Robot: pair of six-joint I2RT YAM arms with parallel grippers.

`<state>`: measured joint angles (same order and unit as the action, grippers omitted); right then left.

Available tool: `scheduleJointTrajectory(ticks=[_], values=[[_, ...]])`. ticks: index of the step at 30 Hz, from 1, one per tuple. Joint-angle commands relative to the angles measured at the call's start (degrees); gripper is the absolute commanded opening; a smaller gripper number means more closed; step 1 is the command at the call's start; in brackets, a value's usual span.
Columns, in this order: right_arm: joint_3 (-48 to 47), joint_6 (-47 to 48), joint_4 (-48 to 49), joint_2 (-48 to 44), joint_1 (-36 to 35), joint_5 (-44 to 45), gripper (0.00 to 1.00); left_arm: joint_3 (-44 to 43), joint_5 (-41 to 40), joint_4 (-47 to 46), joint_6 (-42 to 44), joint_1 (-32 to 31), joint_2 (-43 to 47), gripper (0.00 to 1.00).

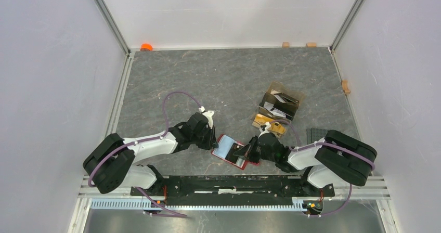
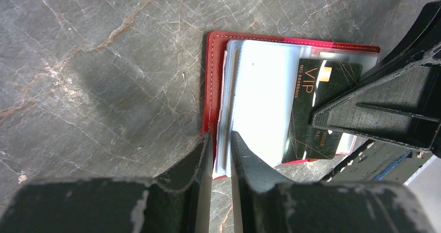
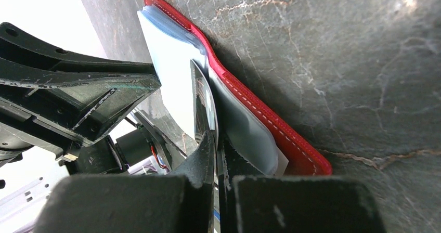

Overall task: Put the credit cards into the card holder
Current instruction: Insert the credit card into the card holder.

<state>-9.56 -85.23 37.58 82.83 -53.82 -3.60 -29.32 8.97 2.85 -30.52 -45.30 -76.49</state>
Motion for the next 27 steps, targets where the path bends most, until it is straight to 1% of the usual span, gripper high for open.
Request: scheduleJointTrajectory(ticks=[1,6,15,18,24,27], values=[[-1.1,1.6,-8.0,2.5,0.3,7.5,0.00,0.6,0.0,1.2,2.0,-0.8,-2.1,0.23],[-1.3,1.7,-8.4,2.5,0.5,7.7,0.00,0.5,-1.4,1.8,2.3,-0.8,-2.2,0.22],[0.8,1.8,-13.5,-3.6,1.3,11.9,0.00,-0.3,-5.2,3.9,2.0,-0.8,-2.5,0.19],[0.7,2.4,-13.3,-4.2,1.8,12.1,0.00,-0.4,-5.3,4.2,2.0,-0.8,-2.5,0.16],[-1.7,4.5,-13.0,-0.7,1.9,8.3,0.00,-0.5,-5.3,4.2,2.0,-0.8,-2.7,0.15],[-1.4,4.4,-11.2,0.7,1.7,5.3,0.00,-0.6,-5.2,4.4,2.0,-0.7,-2.7,0.15]])
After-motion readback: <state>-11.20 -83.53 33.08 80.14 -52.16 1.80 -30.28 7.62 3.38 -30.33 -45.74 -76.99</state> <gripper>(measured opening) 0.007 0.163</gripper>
